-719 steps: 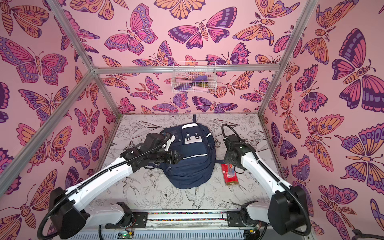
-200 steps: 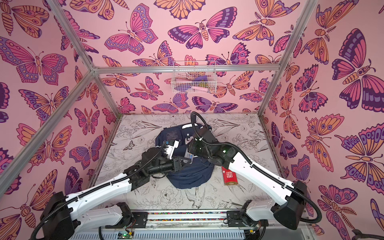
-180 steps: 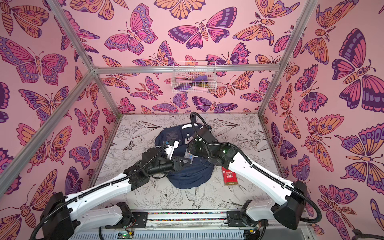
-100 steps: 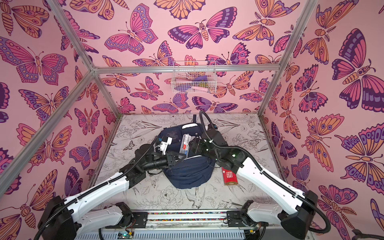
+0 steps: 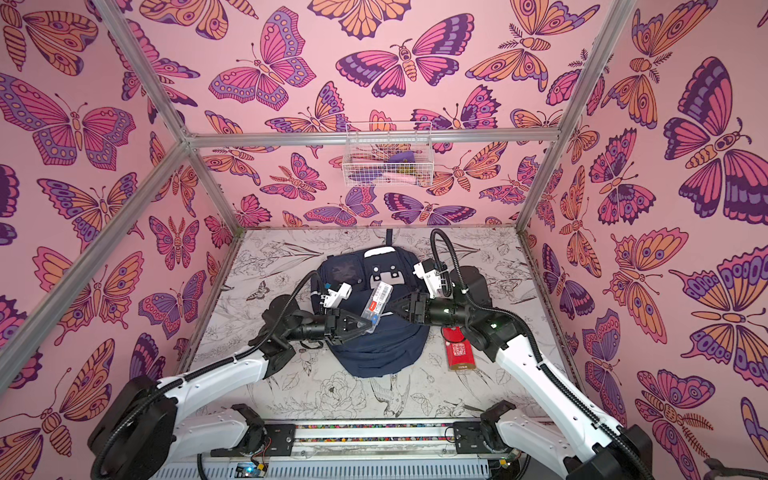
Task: Pack books, pencil case, and school supplies into a backpack
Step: Pick up the compass set from the ruler set bag.
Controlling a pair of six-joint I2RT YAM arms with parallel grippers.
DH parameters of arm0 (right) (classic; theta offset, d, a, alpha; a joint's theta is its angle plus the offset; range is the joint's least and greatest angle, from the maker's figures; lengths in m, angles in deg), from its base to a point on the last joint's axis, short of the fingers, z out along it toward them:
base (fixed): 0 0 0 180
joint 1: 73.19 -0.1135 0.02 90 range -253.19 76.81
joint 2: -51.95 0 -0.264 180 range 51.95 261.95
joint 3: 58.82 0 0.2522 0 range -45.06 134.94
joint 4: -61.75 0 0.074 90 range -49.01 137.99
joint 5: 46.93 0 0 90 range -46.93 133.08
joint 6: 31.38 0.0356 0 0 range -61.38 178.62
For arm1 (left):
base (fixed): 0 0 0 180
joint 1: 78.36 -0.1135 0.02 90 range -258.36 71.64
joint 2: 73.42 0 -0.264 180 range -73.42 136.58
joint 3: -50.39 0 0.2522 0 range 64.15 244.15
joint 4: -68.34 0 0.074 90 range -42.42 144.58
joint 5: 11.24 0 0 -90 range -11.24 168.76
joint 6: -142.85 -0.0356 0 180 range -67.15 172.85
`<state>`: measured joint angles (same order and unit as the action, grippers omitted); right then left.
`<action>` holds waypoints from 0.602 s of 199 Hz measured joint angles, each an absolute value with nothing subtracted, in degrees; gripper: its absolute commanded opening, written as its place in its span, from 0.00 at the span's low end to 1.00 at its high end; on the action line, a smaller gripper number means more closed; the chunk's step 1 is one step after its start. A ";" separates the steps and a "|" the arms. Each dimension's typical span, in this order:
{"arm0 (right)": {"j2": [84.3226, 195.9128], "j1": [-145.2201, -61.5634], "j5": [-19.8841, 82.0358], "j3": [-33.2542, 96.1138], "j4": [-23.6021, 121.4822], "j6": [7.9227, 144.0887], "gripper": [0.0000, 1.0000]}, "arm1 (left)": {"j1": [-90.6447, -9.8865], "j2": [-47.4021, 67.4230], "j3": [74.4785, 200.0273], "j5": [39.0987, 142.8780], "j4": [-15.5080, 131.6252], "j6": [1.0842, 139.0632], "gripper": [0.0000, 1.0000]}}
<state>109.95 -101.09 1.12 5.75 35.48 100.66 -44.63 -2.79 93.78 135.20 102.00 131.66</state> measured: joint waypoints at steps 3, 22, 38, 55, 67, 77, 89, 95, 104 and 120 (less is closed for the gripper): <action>110.06 -100.85 0.51 5.79 35.74 100.68 0.66 | -44.63 -2.59 93.78 135.47 102.63 132.21 0.00; 111.61 -98.64 -2.22 6.55 37.22 100.79 0.67 | -44.67 -2.39 93.80 137.30 106.61 134.48 0.00; 113.99 -96.74 -3.82 7.56 38.69 101.23 0.67 | -44.65 -2.59 93.80 138.48 108.77 135.37 0.00; 116.29 -95.49 -5.33 8.06 40.46 102.30 0.63 | -44.67 -3.16 93.80 139.40 108.99 135.48 0.00; 117.58 -95.28 -6.88 8.15 41.84 103.24 0.59 | -44.67 -3.64 93.80 139.82 108.90 135.48 0.00; 118.30 -95.30 -8.08 8.41 42.78 103.79 0.54 | -44.72 -3.88 93.80 140.12 108.73 135.51 0.00; 118.67 -95.30 -9.17 8.78 43.61 104.25 0.47 | -44.91 -4.06 93.80 140.56 108.73 135.51 0.00; 118.65 -95.30 -9.61 8.81 44.09 104.62 0.44 | -44.96 -4.12 93.80 140.76 108.75 135.51 0.00; 118.50 -95.30 -10.20 8.81 44.68 105.12 0.38 | -44.98 -4.30 93.80 141.15 108.75 135.51 0.00; 118.02 -95.30 -10.73 8.81 45.68 105.91 0.34 | -44.98 -4.32 93.97 142.05 108.73 135.48 0.00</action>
<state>118.02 -95.30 -10.73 8.81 45.68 105.91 -44.98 -4.32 93.97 142.05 108.73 135.48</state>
